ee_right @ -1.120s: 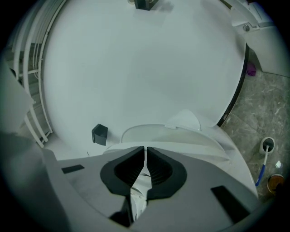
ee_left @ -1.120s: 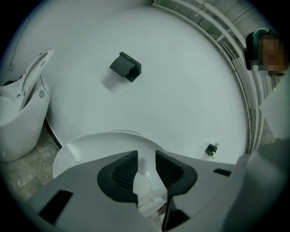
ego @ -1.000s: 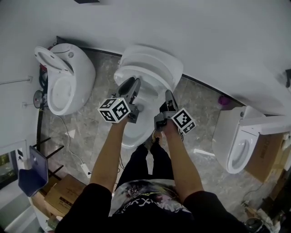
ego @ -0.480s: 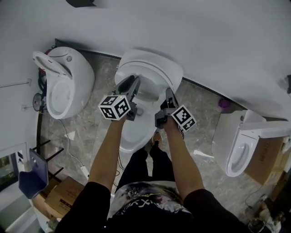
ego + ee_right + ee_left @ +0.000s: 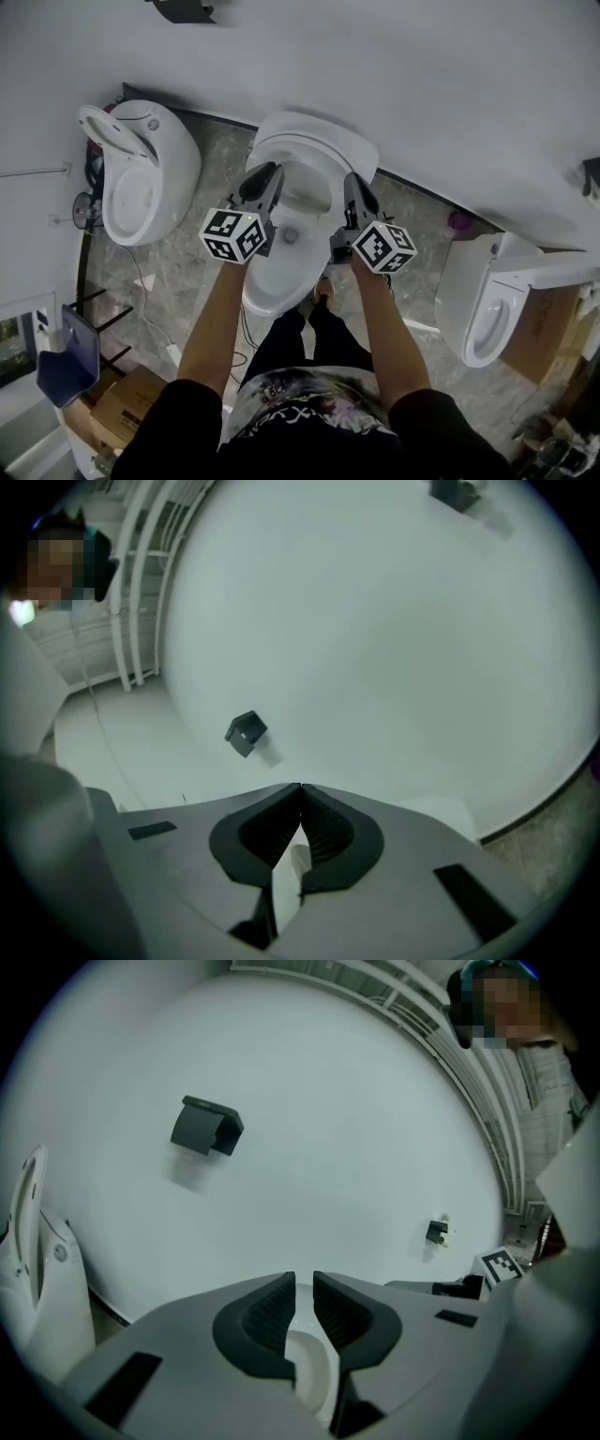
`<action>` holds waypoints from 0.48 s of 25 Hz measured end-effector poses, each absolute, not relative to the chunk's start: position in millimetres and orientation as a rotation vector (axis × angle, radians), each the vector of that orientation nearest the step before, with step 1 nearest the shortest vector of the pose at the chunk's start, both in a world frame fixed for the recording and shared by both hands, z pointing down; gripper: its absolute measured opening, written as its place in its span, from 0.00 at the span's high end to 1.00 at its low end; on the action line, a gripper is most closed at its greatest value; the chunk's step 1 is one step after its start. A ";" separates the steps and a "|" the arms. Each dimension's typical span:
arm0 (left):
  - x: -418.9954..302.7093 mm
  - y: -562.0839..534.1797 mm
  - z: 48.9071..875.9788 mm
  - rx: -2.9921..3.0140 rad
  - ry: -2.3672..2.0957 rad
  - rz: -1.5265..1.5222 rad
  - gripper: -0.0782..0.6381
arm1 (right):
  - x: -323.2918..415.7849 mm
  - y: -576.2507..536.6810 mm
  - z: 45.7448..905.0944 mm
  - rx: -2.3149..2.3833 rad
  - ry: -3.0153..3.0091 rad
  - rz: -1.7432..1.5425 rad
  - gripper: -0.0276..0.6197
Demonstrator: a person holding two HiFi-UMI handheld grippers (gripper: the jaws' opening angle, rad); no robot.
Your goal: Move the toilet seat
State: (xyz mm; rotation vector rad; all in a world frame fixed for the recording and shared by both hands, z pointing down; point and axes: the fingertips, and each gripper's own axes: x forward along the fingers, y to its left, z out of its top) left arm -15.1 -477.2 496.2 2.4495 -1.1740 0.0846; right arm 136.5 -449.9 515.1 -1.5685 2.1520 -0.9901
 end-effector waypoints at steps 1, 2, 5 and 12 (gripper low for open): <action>-17.7 -472.8 482.4 2.477 -1.174 0.088 0.79 | 131.9 -447.0 499.7 -1.574 2.225 -0.931 0.95; -20.2 -467.9 468.3 2.506 -1.172 0.094 0.79 | 126.7 -443.5 484.1 -1.574 2.297 -0.870 0.95; -27.7 -452.4 426.1 2.588 -1.165 0.109 0.79 | 107.6 -430.7 437.3 -1.559 2.496 -0.676 0.95; -48.9 -412.4 332.6 2.714 -1.138 0.063 0.81 | 65.1 -395.6 331.7 -1.456 2.745 -0.289 0.95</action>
